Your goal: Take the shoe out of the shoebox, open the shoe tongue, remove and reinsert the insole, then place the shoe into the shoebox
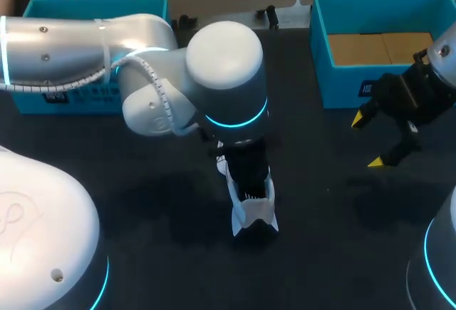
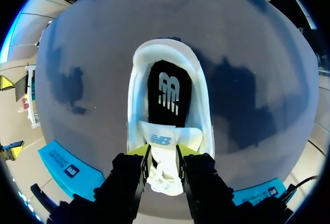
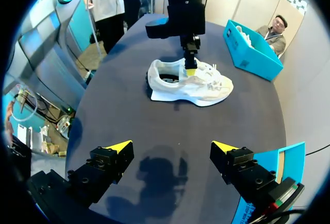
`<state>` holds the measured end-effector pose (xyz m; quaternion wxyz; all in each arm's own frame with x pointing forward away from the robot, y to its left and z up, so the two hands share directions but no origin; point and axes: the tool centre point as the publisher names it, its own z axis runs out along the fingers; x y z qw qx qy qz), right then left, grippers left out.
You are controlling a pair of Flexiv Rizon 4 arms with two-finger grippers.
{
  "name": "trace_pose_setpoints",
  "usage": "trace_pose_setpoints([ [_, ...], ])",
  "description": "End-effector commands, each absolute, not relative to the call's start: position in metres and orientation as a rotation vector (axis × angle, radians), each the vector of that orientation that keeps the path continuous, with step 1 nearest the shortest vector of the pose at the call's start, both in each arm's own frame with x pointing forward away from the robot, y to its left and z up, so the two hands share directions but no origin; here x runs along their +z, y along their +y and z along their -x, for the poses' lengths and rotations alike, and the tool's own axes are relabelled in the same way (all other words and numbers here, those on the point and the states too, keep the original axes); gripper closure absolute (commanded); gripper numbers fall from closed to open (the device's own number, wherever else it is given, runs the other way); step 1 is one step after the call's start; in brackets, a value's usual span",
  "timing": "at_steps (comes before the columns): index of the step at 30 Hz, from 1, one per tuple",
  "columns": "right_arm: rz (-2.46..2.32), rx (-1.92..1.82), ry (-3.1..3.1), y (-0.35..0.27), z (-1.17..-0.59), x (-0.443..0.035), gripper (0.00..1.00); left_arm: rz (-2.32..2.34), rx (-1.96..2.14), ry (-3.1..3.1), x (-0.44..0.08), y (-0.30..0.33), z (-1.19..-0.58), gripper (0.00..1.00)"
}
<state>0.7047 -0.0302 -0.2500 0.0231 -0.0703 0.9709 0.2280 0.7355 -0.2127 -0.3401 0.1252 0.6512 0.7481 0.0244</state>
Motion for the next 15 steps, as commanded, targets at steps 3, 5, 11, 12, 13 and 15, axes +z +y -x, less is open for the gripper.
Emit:
trace_pose_setpoints([
  [3, 0.215, 0.700, 3.006, -0.030, -0.704, -0.251, 0.00, -1.836, 0.057, 2.202, -0.331, -0.203, -0.730, 0.67],
  [5, 0.215, 0.700, 3.006, -0.030, -0.704, -0.251, 0.00, -1.804, 0.051, 2.231, -0.326, -0.200, -0.729, 0.67],
  [11, 0.215, 0.700, 3.006, -0.030, -0.704, -0.251, 0.00, -1.652, 0.080, 2.340, -0.313, -0.188, -0.726, 0.69],
  [12, 0.215, 0.700, 3.006, -0.030, -0.704, -0.251, 0.00, -1.628, 0.090, 2.350, -0.311, -0.187, -0.725, 0.68],
  [13, 0.215, 0.700, 3.006, -0.030, -0.704, -0.251, 0.00, -1.607, 0.084, 2.366, -0.308, -0.185, -0.723, 0.65],
  [15, 0.215, 0.700, 3.006, -0.030, -0.704, -0.251, 0.00, -1.562, 0.085, 2.397, -0.303, -0.181, -0.721, 0.62],
])
